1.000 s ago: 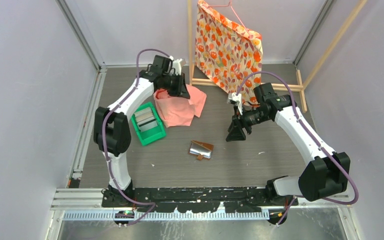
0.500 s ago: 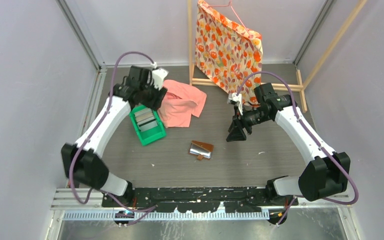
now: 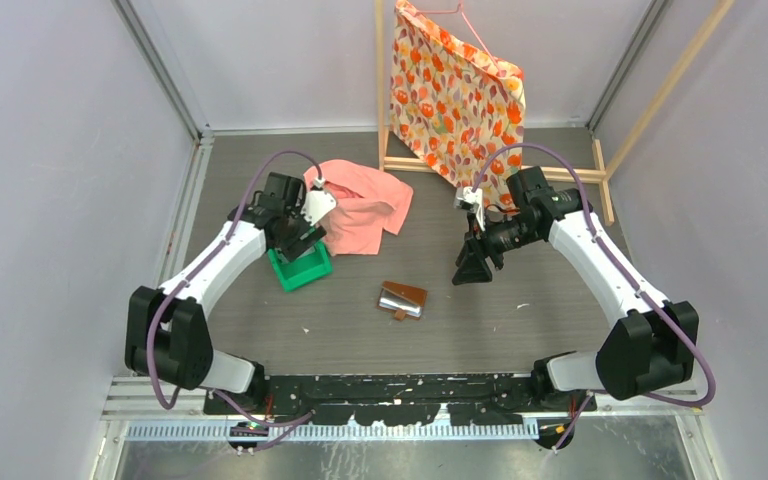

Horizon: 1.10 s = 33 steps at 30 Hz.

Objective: Put the credit cards into the card holder
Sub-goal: Pick up the credit card from the storage box.

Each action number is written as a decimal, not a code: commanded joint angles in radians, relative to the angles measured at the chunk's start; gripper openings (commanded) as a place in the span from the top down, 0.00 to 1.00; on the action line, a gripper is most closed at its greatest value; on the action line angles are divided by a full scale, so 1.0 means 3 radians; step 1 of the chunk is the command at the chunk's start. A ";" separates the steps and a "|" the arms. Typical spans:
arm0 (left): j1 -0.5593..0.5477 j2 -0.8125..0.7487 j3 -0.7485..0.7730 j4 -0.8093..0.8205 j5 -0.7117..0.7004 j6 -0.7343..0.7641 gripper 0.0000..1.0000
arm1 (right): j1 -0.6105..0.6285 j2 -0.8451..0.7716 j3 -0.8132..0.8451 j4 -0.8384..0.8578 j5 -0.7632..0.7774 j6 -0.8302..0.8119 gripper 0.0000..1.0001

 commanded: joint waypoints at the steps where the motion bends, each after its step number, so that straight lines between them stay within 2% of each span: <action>1: 0.0016 0.0086 0.0033 0.0437 -0.0067 0.0113 0.19 | -0.0013 -0.0001 0.0050 -0.0041 -0.0106 -0.0085 0.38; 6: -0.0009 0.0030 -0.0059 0.0486 0.0164 0.0101 0.20 | -0.0016 0.0006 0.0052 -0.0057 -0.0111 -0.0099 0.38; 10: -0.0006 0.0176 -0.0085 0.0504 0.0237 0.0119 0.38 | -0.0018 0.0008 0.0061 -0.0074 -0.0119 -0.0112 0.38; 13: -0.0006 0.0313 -0.0030 0.0421 0.0288 0.0125 0.42 | -0.0015 -0.0010 0.0067 -0.0087 -0.0119 -0.0122 0.38; 33: -0.0006 0.0743 -0.0025 0.0582 0.0102 0.0164 0.42 | -0.0016 -0.0017 0.0086 -0.0158 -0.0173 -0.0182 0.38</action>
